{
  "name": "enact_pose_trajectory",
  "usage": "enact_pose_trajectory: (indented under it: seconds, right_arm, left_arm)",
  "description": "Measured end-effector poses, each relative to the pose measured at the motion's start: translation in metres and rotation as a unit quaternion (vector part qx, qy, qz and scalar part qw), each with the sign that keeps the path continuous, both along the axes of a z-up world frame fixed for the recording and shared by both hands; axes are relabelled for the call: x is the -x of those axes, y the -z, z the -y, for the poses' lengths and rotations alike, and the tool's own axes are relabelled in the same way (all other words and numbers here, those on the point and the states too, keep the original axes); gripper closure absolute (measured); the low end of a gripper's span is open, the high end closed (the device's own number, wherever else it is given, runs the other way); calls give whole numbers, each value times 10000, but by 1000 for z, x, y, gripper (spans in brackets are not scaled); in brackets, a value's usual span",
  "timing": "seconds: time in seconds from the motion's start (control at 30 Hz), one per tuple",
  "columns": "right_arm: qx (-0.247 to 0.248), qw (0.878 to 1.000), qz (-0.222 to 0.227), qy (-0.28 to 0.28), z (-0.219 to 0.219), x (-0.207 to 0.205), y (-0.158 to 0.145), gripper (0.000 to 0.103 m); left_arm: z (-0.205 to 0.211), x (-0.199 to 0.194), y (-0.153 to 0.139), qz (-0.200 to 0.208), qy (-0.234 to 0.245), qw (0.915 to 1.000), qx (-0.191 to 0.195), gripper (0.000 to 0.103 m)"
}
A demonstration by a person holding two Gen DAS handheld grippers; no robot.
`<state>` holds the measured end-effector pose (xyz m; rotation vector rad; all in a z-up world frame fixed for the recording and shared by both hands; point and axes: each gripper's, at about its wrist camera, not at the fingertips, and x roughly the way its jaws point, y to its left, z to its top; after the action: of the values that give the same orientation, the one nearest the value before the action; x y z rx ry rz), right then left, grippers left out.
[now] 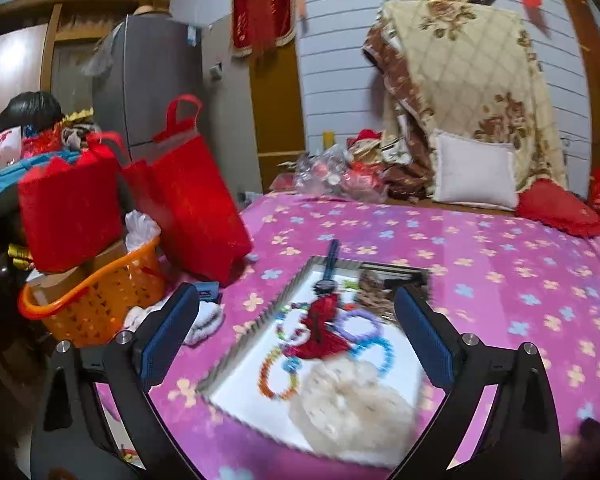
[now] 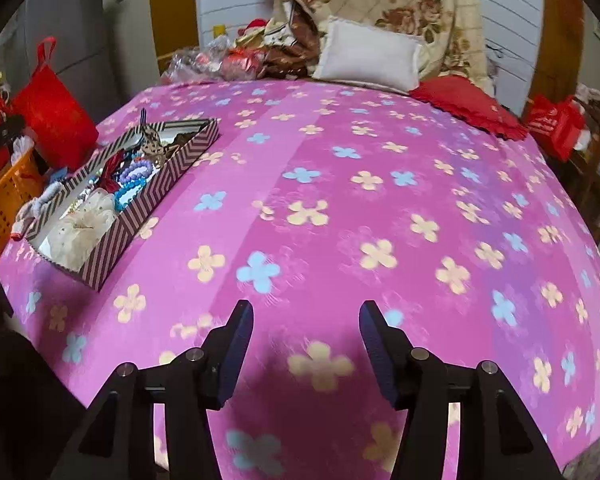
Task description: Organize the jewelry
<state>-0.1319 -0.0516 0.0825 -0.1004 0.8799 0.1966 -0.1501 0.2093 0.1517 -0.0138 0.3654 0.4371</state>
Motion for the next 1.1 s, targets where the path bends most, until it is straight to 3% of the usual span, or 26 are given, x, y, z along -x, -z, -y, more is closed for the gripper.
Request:
enact_pose_trajectory:
  seconds: [0.13, 0.3, 0.43, 0.6, 0.9, 1.1]
  right_arm:
    - [-70, 9996, 208, 160, 16, 17, -11, 50]
    - [-188, 9974, 424, 546, 46, 32, -24, 39]
    - [-325, 9951, 418, 834, 70, 37, -30, 38]
    - [-421, 9932, 336, 1032, 83, 40, -29, 38]
    - [-207, 9967, 380, 690, 51, 46, -33, 38]
    - [-89, 9988, 480, 70, -11, 40, -51, 38]
  left_arm:
    - [35, 24, -20, 136, 284, 9994, 138, 4]
    - [75, 46, -40, 175, 754, 9967, 234, 1]
    - [93, 46, -42, -95, 1031, 9938, 394, 1]
    - [114, 50, -38, -346, 1145, 9926, 231, 1]
    - [86, 61, -19, -760, 730, 9939, 318, 1]
    - [42, 73, -6, -960, 401, 9940, 324, 1]
